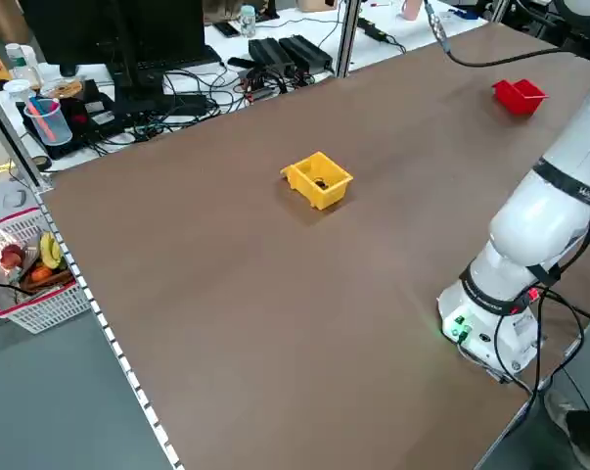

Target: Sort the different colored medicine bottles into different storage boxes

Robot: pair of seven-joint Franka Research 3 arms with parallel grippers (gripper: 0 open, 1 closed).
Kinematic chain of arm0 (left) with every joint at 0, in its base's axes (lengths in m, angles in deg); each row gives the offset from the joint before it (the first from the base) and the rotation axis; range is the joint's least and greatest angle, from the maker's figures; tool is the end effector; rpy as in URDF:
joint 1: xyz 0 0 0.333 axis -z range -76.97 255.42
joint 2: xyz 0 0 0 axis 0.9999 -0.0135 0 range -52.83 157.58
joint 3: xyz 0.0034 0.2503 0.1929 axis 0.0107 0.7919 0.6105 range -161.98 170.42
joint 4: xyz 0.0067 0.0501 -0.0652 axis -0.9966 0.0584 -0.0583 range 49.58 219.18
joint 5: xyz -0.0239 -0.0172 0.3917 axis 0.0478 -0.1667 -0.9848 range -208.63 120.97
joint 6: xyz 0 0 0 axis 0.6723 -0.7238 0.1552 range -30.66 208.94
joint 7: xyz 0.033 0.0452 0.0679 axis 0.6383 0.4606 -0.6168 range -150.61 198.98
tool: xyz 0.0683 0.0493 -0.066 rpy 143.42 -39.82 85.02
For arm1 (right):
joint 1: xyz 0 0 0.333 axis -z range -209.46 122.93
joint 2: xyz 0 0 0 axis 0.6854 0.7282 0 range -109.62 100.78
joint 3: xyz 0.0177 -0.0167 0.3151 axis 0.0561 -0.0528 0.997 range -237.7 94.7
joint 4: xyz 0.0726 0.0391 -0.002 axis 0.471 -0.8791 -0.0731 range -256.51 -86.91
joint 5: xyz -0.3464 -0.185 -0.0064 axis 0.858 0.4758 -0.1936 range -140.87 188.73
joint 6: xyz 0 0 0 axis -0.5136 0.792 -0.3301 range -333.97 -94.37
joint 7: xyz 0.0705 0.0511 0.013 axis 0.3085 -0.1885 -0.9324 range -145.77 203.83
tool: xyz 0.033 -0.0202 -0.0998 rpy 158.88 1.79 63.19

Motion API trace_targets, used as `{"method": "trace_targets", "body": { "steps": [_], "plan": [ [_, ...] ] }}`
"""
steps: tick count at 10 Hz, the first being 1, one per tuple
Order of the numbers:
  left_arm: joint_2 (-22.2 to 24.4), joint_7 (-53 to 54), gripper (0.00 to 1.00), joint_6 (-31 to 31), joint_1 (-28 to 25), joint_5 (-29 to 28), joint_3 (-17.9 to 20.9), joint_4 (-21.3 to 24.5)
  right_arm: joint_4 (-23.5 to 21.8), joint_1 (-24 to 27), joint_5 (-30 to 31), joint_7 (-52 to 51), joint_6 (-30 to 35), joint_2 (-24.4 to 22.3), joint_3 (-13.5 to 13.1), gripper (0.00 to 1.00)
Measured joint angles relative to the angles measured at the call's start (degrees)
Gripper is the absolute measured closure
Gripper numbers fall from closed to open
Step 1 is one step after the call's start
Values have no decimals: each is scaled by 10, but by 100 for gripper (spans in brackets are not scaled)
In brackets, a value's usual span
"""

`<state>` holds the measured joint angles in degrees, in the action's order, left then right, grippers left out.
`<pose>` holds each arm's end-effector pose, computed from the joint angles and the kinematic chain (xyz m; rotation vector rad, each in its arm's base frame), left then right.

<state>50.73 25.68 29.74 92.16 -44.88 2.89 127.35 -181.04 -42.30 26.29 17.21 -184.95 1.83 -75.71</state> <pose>0.5548 -0.0391 0.6471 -3.1201 0.1550 0.0132 0.6083 -0.0558 0.5121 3.0590 0.2024 0.2204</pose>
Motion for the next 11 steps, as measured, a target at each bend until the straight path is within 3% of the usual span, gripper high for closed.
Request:
{"method": "trace_targets", "body": {
  "steps": [2,5,7,11],
  "plan": [
    [0,-12,1,0,0,0,0,-1,19,6,2,0,28,-23,-9,0],
    [0,-16,1,0,0,0,0,-1,95,4,-5,55,184,-51,-8,0],
    [0,-16,1,0,0,0,1,-1,134,-7,-10,122,252,-53,-2,0],
    [0,-17,1,0,0,0,1,-1,135,-25,-10,155,277,-51,0,0]
  ]
}}
